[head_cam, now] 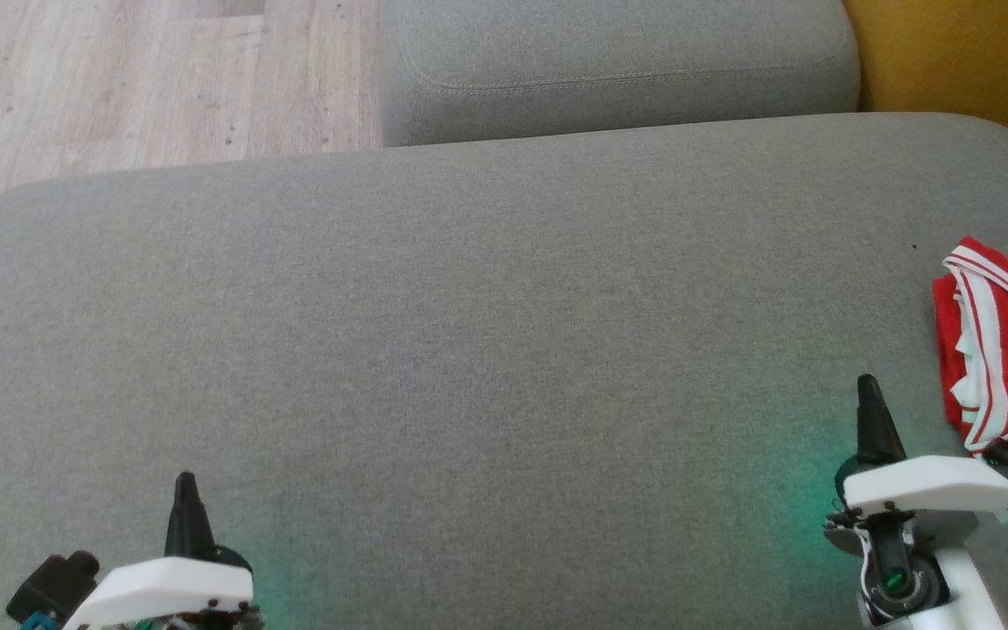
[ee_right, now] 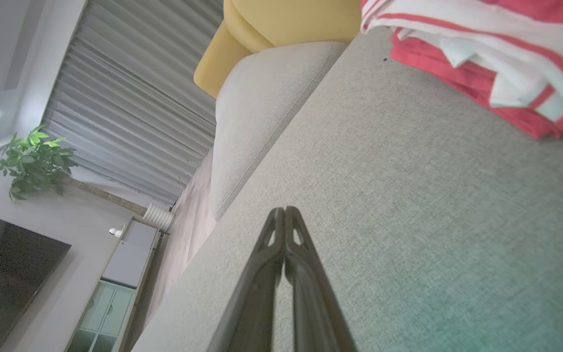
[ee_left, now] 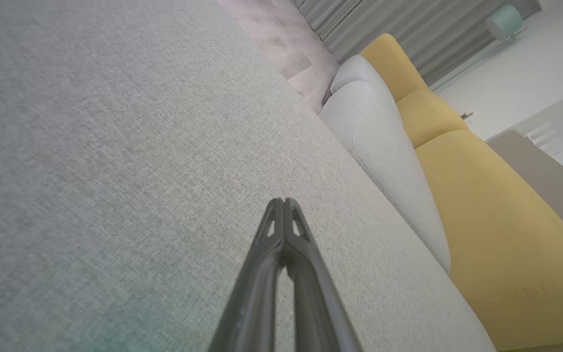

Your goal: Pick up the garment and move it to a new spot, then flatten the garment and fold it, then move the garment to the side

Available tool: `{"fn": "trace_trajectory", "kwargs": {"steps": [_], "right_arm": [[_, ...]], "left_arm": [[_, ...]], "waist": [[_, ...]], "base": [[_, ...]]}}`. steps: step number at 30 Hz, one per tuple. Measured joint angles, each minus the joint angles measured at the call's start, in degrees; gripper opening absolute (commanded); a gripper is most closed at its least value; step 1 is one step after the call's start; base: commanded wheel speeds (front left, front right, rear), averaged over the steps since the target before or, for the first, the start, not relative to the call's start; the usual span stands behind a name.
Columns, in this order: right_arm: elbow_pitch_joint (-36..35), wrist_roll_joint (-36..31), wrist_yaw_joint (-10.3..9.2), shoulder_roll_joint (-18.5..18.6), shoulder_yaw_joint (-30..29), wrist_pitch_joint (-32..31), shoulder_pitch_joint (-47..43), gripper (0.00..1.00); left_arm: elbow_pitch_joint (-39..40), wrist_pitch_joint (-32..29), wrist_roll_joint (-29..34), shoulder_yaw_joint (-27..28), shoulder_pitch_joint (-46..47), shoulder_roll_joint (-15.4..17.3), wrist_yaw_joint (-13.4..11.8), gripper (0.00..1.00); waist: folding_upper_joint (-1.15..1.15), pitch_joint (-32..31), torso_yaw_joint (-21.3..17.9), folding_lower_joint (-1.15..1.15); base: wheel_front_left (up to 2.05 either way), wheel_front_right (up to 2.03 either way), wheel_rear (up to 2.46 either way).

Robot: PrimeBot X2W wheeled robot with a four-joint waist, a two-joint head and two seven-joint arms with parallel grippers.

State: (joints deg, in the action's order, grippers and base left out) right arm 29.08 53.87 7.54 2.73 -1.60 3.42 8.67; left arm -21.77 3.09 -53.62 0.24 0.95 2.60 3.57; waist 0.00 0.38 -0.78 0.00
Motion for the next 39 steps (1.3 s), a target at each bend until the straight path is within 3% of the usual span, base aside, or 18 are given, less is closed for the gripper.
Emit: {"fn": "trace_trajectory", "kwargs": {"steps": [39], "right_arm": [[-8.3, 24.8, -0.01, 0.0, -4.0, -6.3, -2.5, 0.00]], "left_arm": [[3.6, -6.2, -25.0, 3.0, 1.2, 0.0, 2.3, 0.00]], "waist": [[0.00, -0.1, 0.5, 0.00]], "base": [[0.00, 0.00, 0.00]]}}
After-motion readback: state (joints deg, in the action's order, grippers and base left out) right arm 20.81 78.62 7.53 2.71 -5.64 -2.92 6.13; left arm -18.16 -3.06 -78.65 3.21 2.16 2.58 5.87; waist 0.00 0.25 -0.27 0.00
